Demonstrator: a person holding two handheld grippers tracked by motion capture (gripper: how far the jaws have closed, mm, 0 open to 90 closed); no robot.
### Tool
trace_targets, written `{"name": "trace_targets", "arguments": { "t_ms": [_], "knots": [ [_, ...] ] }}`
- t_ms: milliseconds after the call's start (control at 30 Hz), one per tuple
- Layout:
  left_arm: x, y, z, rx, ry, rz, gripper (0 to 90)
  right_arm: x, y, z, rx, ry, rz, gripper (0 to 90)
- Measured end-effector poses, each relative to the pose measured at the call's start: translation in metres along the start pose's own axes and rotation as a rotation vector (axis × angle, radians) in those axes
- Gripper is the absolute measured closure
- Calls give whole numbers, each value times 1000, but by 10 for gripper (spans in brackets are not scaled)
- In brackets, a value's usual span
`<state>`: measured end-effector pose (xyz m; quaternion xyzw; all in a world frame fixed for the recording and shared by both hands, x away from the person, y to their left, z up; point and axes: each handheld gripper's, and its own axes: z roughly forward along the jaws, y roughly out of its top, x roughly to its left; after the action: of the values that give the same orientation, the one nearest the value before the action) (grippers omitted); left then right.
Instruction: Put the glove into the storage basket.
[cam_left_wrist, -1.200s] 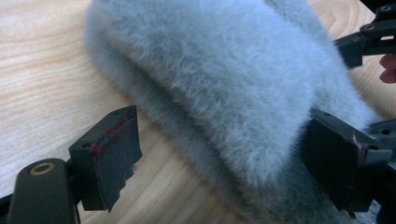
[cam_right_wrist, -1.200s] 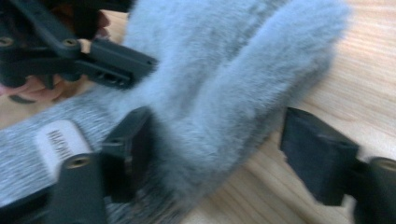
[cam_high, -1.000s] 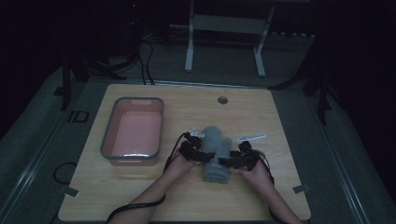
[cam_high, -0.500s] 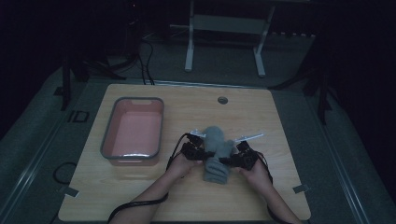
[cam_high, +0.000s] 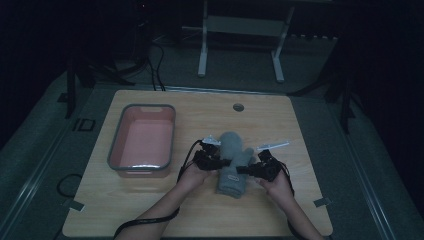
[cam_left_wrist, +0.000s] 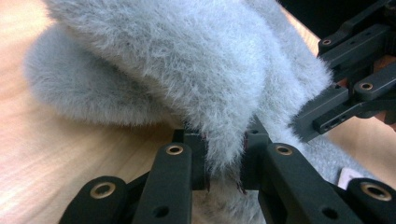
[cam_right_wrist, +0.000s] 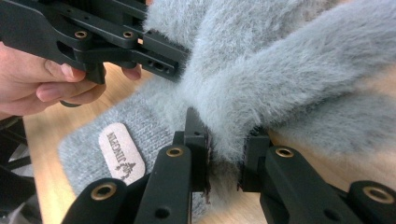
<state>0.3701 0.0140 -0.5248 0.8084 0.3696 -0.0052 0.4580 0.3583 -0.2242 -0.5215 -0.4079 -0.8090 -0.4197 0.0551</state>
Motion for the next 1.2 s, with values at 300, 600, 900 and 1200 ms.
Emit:
{"name": "trace_targets", "arguments": {
  "t_ms": [300, 600, 900, 1200],
  "knots": [
    [-6, 26, -32, -45, 15, 30, 793, 20, 27, -18, -63, 4, -38, 782],
    [0, 47, -62, -71, 44, 52, 792, 39, 58, -23, -91, -3, -84, 782],
    [12, 64, -103, -96, 101, 68, 792, 62, 98, -15, -105, 1, -149, 782],
    [29, 68, -142, -96, 151, 56, 791, 85, 128, 5, -114, 31, -180, 782]
  ]
}}
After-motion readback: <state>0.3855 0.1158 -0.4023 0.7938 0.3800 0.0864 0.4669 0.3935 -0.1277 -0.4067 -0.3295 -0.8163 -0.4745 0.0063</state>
